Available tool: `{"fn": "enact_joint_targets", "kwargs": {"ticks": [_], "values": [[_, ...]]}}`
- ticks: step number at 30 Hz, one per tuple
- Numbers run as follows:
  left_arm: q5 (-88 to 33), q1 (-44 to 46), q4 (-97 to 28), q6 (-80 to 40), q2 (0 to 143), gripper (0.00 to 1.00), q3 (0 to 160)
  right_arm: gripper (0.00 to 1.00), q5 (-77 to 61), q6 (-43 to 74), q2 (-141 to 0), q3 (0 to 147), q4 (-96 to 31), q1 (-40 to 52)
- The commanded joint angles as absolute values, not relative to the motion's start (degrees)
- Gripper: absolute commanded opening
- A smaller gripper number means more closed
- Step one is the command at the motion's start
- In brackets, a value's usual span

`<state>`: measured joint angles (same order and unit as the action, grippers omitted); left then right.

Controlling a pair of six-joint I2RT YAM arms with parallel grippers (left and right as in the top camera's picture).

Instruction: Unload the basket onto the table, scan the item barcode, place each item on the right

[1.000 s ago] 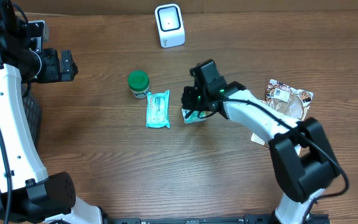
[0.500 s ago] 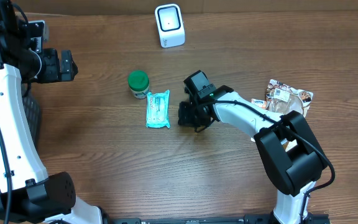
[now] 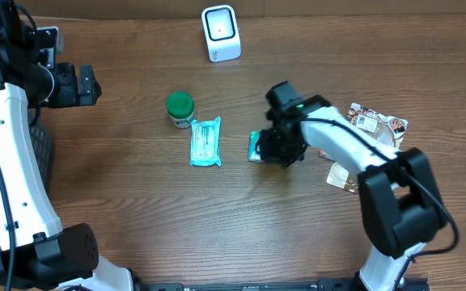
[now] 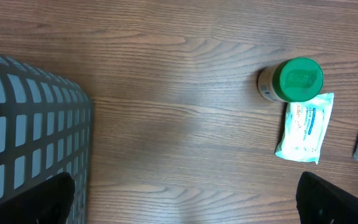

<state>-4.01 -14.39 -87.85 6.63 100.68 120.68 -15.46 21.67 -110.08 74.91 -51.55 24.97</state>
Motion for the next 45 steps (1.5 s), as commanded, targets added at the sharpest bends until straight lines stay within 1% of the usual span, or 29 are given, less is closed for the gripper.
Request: {"fn": "enact_joint_targets", "kwargs": {"ticks": [1, 6, 8, 9, 11, 12, 13, 15, 23, 25, 35, 41, 45], "values": [[-3.88, -14.66, -87.79, 7.73, 100.64, 1.00, 120.90, 0.04, -15.42, 20.71, -105.60, 76.93, -50.68, 25.34], [-3.88, -14.66, -87.79, 7.73, 100.64, 1.00, 120.90, 0.04, -12.12, 21.30, -105.49, 76.90, -50.48, 26.76], [-3.88, -14.66, -87.79, 7.73, 100.64, 1.00, 120.90, 0.04, -9.87, 24.34, -105.49, 76.90, -50.83, 26.76], [-3.88, -14.66, -87.79, 7.73, 100.64, 1.00, 120.90, 0.10, -7.81, 27.46, -105.49, 76.90, -51.55, 26.55], [-3.88, -14.66, -87.79, 7.73, 100.64, 0.99, 120.90, 0.29, -6.48, 30.72, -105.49, 76.88, -52.64, 25.74], [-3.88, -14.66, -87.79, 7.75, 100.64, 1.00, 120.90, 0.35, -6.70, 31.51, -105.51, 76.84, -52.86, 25.32], [-3.88, -14.66, -87.79, 7.73, 100.64, 0.99, 120.90, 0.40, -7.31, 31.55, -105.54, 76.73, -52.82, 25.04], [-3.88, -14.66, -87.79, 7.73, 100.64, 1.00, 120.90, 0.43, -9.13, 31.51, -105.54, 76.29, -52.36, 24.67], [-3.88, -14.66, -87.79, 7.73, 100.64, 1.00, 120.90, 0.41, -13.65, 31.53, -105.56, 69.87, -45.01, 24.84], [-3.88, -14.66, -87.79, 7.73, 100.64, 0.99, 120.90, 0.38, -15.09, 31.55, -105.56, 68.27, -42.35, 24.84], [-3.88, -14.66, -87.79, 7.73, 100.64, 1.00, 120.90, 0.36, -15.11, 33.34, -105.56, 61.54, -34.22, 24.84], [-3.88, -14.66, -87.79, 7.73, 100.64, 0.99, 120.90, 0.25, -15.11, 35.29, -105.56, 56.38, -27.22, 24.77], [-3.88, -14.66, -87.79, 7.73, 100.64, 1.00, 120.90, 0.11, -15.18, 35.62, -105.56, 56.36, -27.05, 24.67]]}}
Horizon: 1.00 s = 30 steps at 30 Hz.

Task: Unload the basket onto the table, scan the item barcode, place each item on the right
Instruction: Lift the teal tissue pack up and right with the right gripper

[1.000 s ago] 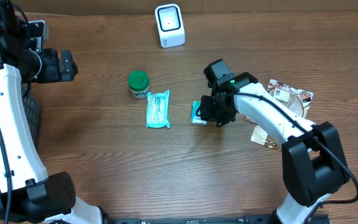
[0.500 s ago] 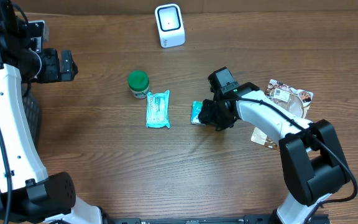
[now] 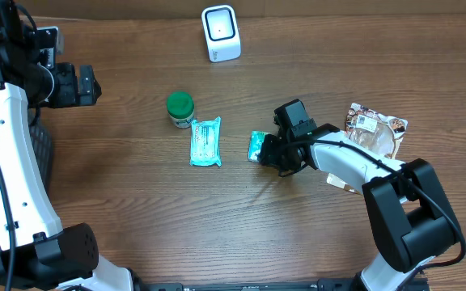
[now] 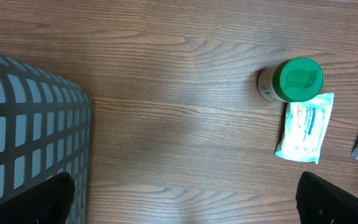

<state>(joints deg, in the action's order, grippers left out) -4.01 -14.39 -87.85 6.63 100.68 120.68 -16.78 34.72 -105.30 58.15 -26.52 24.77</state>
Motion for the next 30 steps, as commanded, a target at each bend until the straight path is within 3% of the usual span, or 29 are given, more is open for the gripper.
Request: {"fn": "enact_joint_targets", "kwargs": {"ticks": [1, 8, 13, 16, 21, 30], "values": [[-3.88, -14.66, -87.79, 7.73, 100.64, 1.00, 120.90, 0.07, -15.35, 35.59, -105.54, 56.36, -27.07, 24.67], [-3.88, -14.66, -87.79, 7.73, 100.64, 0.99, 120.90, 0.04, -27.09, 28.05, -104.71, 60.29, -27.77, 24.67], [-3.88, -14.66, -87.79, 7.73, 100.64, 1.00, 120.90, 0.04, -45.78, 25.56, -102.02, 64.55, -25.85, 23.51], [-3.88, -14.66, -87.79, 7.73, 100.64, 1.00, 120.90, 0.04, -61.41, 25.71, -100.14, 65.12, -17.93, 21.63], [-3.88, -14.66, -87.79, 7.73, 100.64, 1.00, 120.90, 0.04, -78.43, 39.13, -99.11, 65.12, -0.60, 17.26], [-3.88, -14.66, -87.79, 7.73, 100.64, 0.99, 120.90, 0.04, -89.12, 59.40, -99.11, 65.12, 19.94, 12.36]]}}
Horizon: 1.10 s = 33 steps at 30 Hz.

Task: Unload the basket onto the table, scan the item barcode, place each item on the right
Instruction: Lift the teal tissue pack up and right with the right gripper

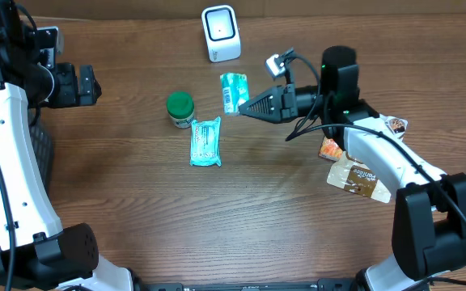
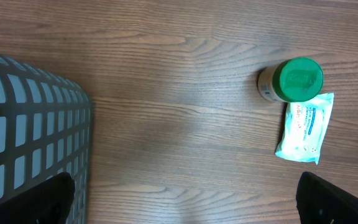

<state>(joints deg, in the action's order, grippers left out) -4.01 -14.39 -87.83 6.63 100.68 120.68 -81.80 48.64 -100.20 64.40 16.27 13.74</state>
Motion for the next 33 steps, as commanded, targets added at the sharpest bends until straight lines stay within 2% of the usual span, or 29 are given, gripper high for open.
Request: {"fn": "enact_joint_targets", "kwargs": {"ticks": [1, 12, 15, 22, 28, 33], "values": [[-3.88, -14.66, -87.79, 7.73, 100.64, 1.00, 120.90, 0.04, -89.56, 61.67, -99.11, 65.12, 21.80, 11.84], [-3.88, -14.66, -87.79, 7.73, 100.64, 1.00, 120.90, 0.04, -89.67, 82.67, -99.09, 65.12, 46.09, 10.94], [-3.88, -14.66, -87.79, 7.73, 100.64, 1.00, 120.90, 0.04, -89.65, 82.72, -99.11, 65.08, 49.43, 10.96], [-3.88, -14.66, -87.79, 7.73, 100.64, 0.99, 120.90, 0.04, -89.73, 69.19, -99.11, 62.74, 44.49, 13.41], [-3.88, -14.66, -87.79, 7.73, 100.64, 1.00, 120.90, 0.04, -87.55, 51.42, -99.13, 60.93, 28.03, 17.98], [-3.88, -14.66, -87.79, 7.75, 100.64, 1.00, 120.90, 0.04, -79.40, 37.67, -99.13, 60.71, 9.67, 20.08]]}}
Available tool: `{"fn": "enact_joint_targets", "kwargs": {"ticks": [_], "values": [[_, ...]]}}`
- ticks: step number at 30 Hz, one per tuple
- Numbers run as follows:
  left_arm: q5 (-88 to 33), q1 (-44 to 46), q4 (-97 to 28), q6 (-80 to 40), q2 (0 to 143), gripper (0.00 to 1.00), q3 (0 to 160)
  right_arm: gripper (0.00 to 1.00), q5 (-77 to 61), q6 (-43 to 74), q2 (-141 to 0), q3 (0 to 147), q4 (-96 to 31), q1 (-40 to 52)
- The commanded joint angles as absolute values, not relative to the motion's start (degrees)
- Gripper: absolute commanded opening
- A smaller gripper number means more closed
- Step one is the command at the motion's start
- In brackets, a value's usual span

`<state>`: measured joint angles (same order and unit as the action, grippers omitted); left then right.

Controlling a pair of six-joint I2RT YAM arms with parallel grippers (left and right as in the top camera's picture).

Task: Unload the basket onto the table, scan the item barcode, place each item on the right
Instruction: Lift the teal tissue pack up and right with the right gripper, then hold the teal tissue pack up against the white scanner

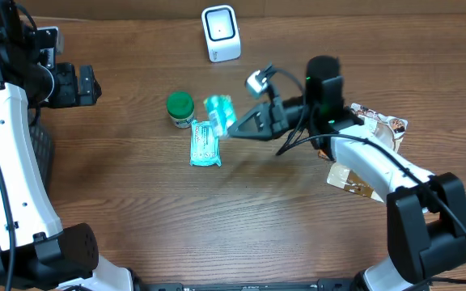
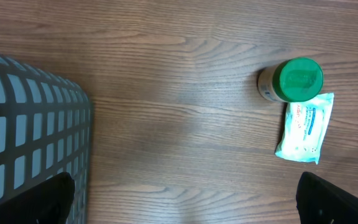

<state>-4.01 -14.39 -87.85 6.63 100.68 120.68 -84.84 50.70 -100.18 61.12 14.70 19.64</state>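
Note:
A small teal packet (image 1: 219, 113) hangs in the air with my right gripper (image 1: 231, 124) shut on it, just right of the green-lidded jar (image 1: 180, 107) and above the far end of the teal wipes pack (image 1: 205, 142). The white barcode scanner (image 1: 221, 33) stands at the back of the table, beyond the packet. My left gripper (image 1: 86, 85) stays far left, and its wrist view shows it open (image 2: 185, 200) over bare wood with nothing between the fingers (image 2: 59, 198). That view also holds the jar (image 2: 294, 79) and the wipes pack (image 2: 305, 127).
A grey mesh basket (image 2: 30, 124) sits at the left edge under my left arm. Snack pouches lie at the right: a white printed one (image 1: 377, 125) and a brown one (image 1: 356, 179), partly under my right arm.
My right gripper has moved the teal packet from just below the scanner toward the front left, and now holds it beside the jar and wipes pack. The left arm has not moved.
My right gripper was down on the teal packet lying mid-table, right of the wipes pack. It was still at the packet a moment later. Then it held the packet in the air below the scanner, and now holds it lower left, by the jar.

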Motion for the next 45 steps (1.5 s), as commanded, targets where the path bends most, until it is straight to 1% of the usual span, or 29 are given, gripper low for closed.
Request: {"fn": "enact_joint_targets", "kwargs": {"ticks": [1, 6, 10, 15, 17, 19, 22, 25, 28, 33, 38, 45], "values": [[-3.88, -14.66, -87.79, 7.73, 100.64, 0.99, 120.90, 0.04, -77.12, 35.46, -99.13, 60.71, 6.07, 20.18], [-3.88, -14.66, -87.79, 7.73, 100.64, 1.00, 120.90, 0.04, -63.02, 25.78, -99.11, 61.01, -10.85, 20.25], [-3.88, -14.66, -87.79, 7.73, 100.64, 1.00, 120.90, 0.04, -47.86, 17.76, -99.11, 65.54, -29.28, 20.80], [-3.88, -14.66, -87.79, 7.73, 100.64, 1.00, 120.90, 0.04, -27.11, 13.26, -99.11, 79.33, -48.38, 23.07], [-3.88, -14.66, -87.79, 7.73, 100.64, 0.99, 120.90, 0.04, -18.26, 13.21, -99.11, 86.87, -52.42, 24.32], [-3.88, -14.66, -87.79, 7.73, 100.64, 1.00, 120.90, 0.04, -11.99, 13.19, -99.13, 92.47, -53.30, 25.06], [-3.88, -14.66, -87.79, 7.73, 100.64, 1.00, 120.90, 0.04, -1.41, 11.90, -99.13, 101.01, -52.69, 26.30], [-3.88, -14.66, -87.79, 7.73, 100.64, 0.99, 120.90, 0.04, 10.98, 8.38, -99.13, 106.43, -47.92, 28.23], [-3.88, -14.66, -87.79, 7.73, 100.64, 1.00, 120.90, 0.04, 19.73, 4.12, -99.59, 106.87, -40.01, 30.22], [-3.88, -14.66, -87.79, 7.73, 100.64, 1.00, 120.90, 0.04, 33.36, -8.73, -105.80, 106.87, -25.32, 33.06], [-3.88, -14.66, -87.79, 7.73, 100.64, 0.99, 120.90, 0.04, 39.81, -19.00, -115.33, 106.91, -11.77, 33.43], [-3.88, -14.66, -87.79, 7.73, 100.64, 1.00, 120.90, 0.04, 39.97, -33.54, -128.31, 106.91, 2.55, 33.43]]}}
